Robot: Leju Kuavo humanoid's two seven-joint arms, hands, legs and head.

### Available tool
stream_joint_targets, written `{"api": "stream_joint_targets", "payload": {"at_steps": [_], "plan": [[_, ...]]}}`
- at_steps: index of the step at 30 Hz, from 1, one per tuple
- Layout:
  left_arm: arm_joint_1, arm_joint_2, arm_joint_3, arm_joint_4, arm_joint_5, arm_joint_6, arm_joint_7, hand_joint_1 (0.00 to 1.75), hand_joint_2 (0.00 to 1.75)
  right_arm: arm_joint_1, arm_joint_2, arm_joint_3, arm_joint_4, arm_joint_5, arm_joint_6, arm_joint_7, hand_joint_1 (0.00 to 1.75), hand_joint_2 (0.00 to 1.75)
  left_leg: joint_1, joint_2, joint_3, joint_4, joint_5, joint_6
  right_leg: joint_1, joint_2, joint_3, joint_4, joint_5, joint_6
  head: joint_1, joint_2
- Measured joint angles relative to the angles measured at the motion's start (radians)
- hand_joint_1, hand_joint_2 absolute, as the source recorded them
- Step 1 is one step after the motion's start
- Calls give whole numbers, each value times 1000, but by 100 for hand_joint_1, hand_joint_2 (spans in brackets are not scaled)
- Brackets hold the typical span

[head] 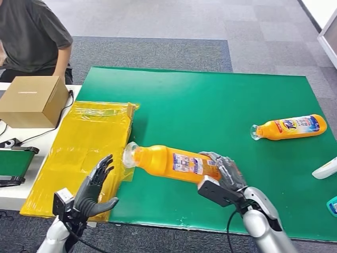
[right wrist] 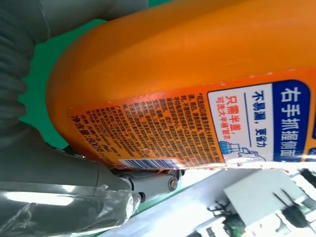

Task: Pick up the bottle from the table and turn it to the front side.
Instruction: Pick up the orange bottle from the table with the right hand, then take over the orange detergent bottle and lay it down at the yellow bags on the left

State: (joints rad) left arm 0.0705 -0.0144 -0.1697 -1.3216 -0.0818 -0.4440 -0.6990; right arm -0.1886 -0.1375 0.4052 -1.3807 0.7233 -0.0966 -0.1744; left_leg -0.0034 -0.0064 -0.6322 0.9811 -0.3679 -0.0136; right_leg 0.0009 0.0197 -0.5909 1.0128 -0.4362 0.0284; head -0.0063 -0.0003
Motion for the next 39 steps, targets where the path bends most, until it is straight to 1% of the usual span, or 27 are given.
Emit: {"api": "stream_joint_targets", "payload": {"at_steps": [2,4,8,11,16,19,23,24,25,27,28,29,34,39], "plan": [[-23,-2,-29,-22,24,-82,0,0,175,-25,51,15,50,-9,-14,-22,175,175,0,0,0,0,1,0,0,0,0,0,1,0,0,0],[-41,-7,-59,-41,38,-139,0,0,175,-50,101,32,106,-14,-26,-36,175,175,0,0,0,0,1,0,0,0,0,0,1,-1,0,0],[-65,-18,-103,-68,61,-186,0,0,175,-86,185,67,214,-19,-58,-63,175,175,0,0,0,0,2,0,0,0,0,0,1,-1,0,0],[-75,-24,-108,-73,73,-201,-1,0,175,-96,229,90,265,-27,-65,-78,175,175,0,0,0,0,1,0,0,0,0,0,1,-1,0,0],[-82,-38,-104,-82,73,-177,-1,0,175,-85,270,128,312,-41,-67,-92,175,175,0,0,0,0,1,0,0,0,-1,0,0,-1,0,0],[-82,-56,-91,-87,82,-152,-1,0,175,-57,274,154,323,-53,-70,-100,175,175,0,0,-1,0,0,0,0,0,-1,0,0,-1,0,0],[-76,-79,-61,-88,91,-146,-1,0,175,-22,274,174,327,-69,-79,-107,175,175,0,0,-1,0,-1,0,0,0,-1,0,0,-1,0,0],[-73,-85,-55,-88,91,-146,-1,41,175,-16,273,179,327,-71,-80,-107,162,175,0,0,-1,0,-1,0,0,0,-1,0,0,-1,0,0],[-70,-90,-50,-88,90,-146,-1,85,175,-11,273,183,326,-72,-81,-107,132,175,0,0,-1,0,0,0,0,0,-1,0,0,-1,0,0],[-66,-96,-44,-88,88,-148,-1,172,175,-6,273,188,326,-73,-79,-105,45,175,0,0,-1,0,0,0,0,0,-1,0,0,-1,0,0],[-65,-99,-43,-88,87,-149,-1,175,175,-5,272,190,326,-73,-78,-101,14,175,0,0,-1,0,0,0,0,0,-1,0,0,-1,0,0],[-65,-102,-41,-87,85,-149,-1,175,175,-5,272,191,326,-73,-77,-98,0,175,0,0,-1,0,0,0,0,0,-1,0,0,-1,0,0],[-69,-114,-39,-78,87,-160,-1,175,175,1,272,206,329,-73,-94,-97,0,175,0,0,-1,0,0,0,0,0,-1,0,0,-1,0,0],[-69,-117,-39,-62,83,-142,-1,175,175,7,270,208,329,-78,-113,-101,0,175,0,0,-1,0,0,0,0,0,-1,0,0,-1,0,0]]}}
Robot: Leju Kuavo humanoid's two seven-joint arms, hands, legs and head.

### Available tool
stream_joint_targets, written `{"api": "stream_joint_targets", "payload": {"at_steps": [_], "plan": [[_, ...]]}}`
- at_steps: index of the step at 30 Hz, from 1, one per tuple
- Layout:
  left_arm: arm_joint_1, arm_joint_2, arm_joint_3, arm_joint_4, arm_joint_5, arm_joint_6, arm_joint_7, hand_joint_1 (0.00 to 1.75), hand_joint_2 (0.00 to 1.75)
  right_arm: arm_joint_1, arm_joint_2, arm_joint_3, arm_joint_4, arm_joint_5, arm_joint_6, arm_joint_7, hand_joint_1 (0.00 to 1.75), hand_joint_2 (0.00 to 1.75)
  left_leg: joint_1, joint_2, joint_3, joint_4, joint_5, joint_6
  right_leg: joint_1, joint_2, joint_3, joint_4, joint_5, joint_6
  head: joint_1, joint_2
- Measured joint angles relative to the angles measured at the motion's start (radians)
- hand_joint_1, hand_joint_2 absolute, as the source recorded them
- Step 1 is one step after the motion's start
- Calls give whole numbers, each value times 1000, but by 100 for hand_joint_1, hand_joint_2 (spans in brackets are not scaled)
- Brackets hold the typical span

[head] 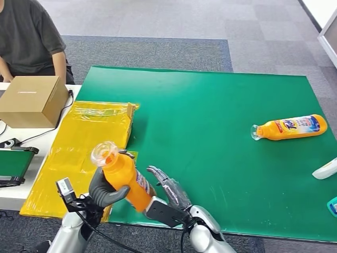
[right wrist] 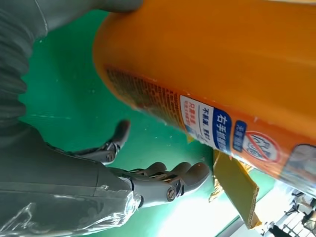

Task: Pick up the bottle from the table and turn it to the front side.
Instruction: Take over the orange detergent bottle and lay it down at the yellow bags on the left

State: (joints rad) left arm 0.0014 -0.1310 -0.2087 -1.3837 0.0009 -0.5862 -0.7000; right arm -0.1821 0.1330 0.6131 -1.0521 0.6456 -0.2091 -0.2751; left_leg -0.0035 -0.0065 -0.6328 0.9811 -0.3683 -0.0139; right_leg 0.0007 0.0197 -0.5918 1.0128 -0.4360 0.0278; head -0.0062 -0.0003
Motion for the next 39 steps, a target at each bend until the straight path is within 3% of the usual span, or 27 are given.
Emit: {"api": "stream_joint_targets", "payload": {"at_steps": [4,8,11,16,21,27,32,37,39], "plan": [[3,1,0,-3,-47,89,0,175,175,15,-5,-2,-13,10,-21,12,0,175,0,0,0,0,0,0,0,0,0,0,0,0,0,0],[19,19,0,-47,-251,382,7,175,175,58,-18,-37,-66,27,-48,40,0,175,0,0,0,0,0,0,0,0,0,0,0,0,0,0],[30,53,5,-101,-426,560,48,175,175,108,-39,-84,-139,35,-52,51,0,175,0,0,0,0,0,0,0,0,0,0,-1,0,0,0],[33,146,46,-185,-708,751,194,175,175,204,-76,-168,-281,39,-54,67,0,175,0,0,0,0,-1,-1,0,0,0,0,-1,0,0,0],[31,258,114,-209,-875,768,287,175,175,287,-105,-219,-379,41,-55,74,0,175,1,0,0,0,-1,-1,1,0,-1,0,-2,-2,0,0],[-27,364,124,-142,-1029,687,367,175,175,327,-126,-229,-414,26,-56,63,0,175,1,0,0,0,-1,-1,1,0,-1,0,-2,-2,0,0],[-111,432,87,-9,-1047,651,359,175,175,301,-133,-230,-415,4,-9,55,0,175,1,0,0,0,1,-2,1,0,-1,0,0,-2,0,0],[-173,462,33,120,-1075,652,329,175,175,283,-135,-228,-409,0,10,54,0,175,1,0,0,0,1,-2,1,0,-1,0,0,-2,0,0],[-193,466,10,164,-1062,651,295,88,175,277,-136,-226,-404,-2,16,48,0,175,1,0,0,0,1,-2,1,0,-1,0,0,-2,0,0]]}}
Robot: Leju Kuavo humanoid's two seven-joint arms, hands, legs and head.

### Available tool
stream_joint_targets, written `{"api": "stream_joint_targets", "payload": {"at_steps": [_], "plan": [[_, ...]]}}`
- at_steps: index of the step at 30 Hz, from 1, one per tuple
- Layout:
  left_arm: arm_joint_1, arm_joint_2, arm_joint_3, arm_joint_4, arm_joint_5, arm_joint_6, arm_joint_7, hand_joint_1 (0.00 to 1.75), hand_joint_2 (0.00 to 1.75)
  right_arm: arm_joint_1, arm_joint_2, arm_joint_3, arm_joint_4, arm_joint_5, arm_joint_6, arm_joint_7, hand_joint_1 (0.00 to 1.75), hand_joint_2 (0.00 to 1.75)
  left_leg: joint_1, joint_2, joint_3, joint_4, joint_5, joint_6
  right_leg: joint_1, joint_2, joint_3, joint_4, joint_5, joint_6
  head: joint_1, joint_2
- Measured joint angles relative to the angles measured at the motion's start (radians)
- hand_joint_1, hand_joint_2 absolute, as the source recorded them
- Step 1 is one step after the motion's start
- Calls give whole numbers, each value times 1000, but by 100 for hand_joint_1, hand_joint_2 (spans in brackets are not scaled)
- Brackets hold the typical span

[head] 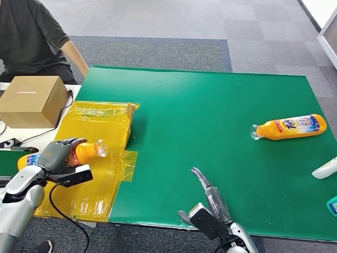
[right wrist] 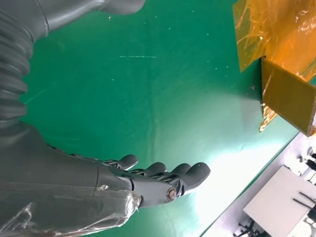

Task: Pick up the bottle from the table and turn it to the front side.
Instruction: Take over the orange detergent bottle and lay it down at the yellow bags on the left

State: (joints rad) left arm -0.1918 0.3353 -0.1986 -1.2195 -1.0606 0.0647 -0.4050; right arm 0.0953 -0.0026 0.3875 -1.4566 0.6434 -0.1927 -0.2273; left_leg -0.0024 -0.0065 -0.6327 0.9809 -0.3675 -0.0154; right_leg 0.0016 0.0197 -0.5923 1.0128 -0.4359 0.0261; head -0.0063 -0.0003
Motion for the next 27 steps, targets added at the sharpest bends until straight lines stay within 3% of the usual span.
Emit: {"api": "stream_joint_targets", "payload": {"at_steps": [2,4,8,18,22,27], "plan": [[-17,3,-22,38,32,-1,-53,1,175,-8,-2,3,6,-3,8,-9,0,175,0,0,0,0,0,0,0,0,0,0,0,0,0,0],[-27,7,-42,65,71,2,-118,0,175,-20,-3,7,14,-6,18,-19,0,175,0,0,0,0,0,0,0,0,0,0,0,0,0,0],[-29,12,-63,95,137,6,-206,0,0,-45,-4,17,33,-5,31,-32,0,175,0,0,0,0,0,0,0,0,0,0,0,0,0,0],[-10,0,-43,93,172,150,-182,0,0,-53,-4,26,58,18,15,-24,0,175,0,0,0,0,0,0,0,0,0,0,0,0,0,0],[60,-54,30,-24,260,291,-208,0,175,-27,-12,26,53,24,-18,-6,0,175,0,0,0,0,-1,1,-1,0,0,0,-1,0,0,0],[175,-165,119,-244,494,393,-286,0,175,27,-31,23,17,12,-86,-1,0,175,-1,0,0,0,-4,2,-1,0,0,-1,-2,2,0,0]]}}
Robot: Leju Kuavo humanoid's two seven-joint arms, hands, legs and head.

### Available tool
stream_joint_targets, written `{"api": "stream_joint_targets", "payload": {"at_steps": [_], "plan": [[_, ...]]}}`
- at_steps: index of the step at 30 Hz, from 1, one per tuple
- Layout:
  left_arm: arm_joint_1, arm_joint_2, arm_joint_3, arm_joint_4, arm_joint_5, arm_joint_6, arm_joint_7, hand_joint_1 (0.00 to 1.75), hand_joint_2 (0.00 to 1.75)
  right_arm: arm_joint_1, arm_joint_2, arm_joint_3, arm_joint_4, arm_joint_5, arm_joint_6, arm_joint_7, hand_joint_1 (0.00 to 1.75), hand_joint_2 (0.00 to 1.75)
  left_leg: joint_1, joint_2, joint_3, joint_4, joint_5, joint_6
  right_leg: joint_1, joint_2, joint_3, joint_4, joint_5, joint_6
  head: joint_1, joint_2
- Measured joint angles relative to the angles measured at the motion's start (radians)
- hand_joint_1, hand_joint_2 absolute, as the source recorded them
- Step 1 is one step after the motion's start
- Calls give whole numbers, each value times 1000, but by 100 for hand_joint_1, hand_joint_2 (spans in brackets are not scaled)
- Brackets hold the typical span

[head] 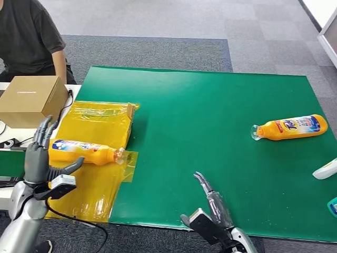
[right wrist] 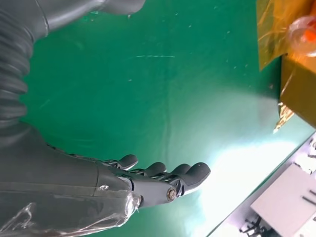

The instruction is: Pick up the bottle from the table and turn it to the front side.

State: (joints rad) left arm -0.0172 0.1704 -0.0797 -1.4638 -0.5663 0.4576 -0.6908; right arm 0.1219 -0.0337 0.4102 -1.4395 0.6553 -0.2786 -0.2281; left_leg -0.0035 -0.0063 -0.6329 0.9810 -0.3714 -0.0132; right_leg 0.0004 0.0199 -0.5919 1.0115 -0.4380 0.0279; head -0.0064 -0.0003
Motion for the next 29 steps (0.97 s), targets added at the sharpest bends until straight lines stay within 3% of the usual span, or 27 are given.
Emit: {"api": "stream_joint_targets", "payload": {"at_steps": [2,6,11,18,29], "plan": [[44,-41,21,-84,146,-42,-5,0,175,24,-4,-5,-20,-20,-42,-12,0,175,0,0,0,0,-1,0,0,0,0,0,0,0,0,0],[118,-130,64,-198,451,-254,-7,0,175,77,-7,-29,-74,-107,-108,-72,0,175,0,0,0,0,-1,0,0,0,1,0,-1,1,0,0],[174,-231,100,-198,497,-463,-8,0,175,128,-4,-75,-144,-242,-103,-163,0,175,0,0,0,0,-2,1,0,0,1,-1,-1,1,0,0],[203,-313,99,-126,405,-455,-8,0,175,163,18,-144,-190,-303,-65,-216,0,175,0,0,1,0,-2,1,0,0,1,-1,-1,1,0,0],[211,-356,85,-82,445,-479,5,0,175,183,65,-209,-215,-325,-63,-272,0,175,0,0,1,0,-2,1,0,0,1,-1,-1,1,0,0]]}}
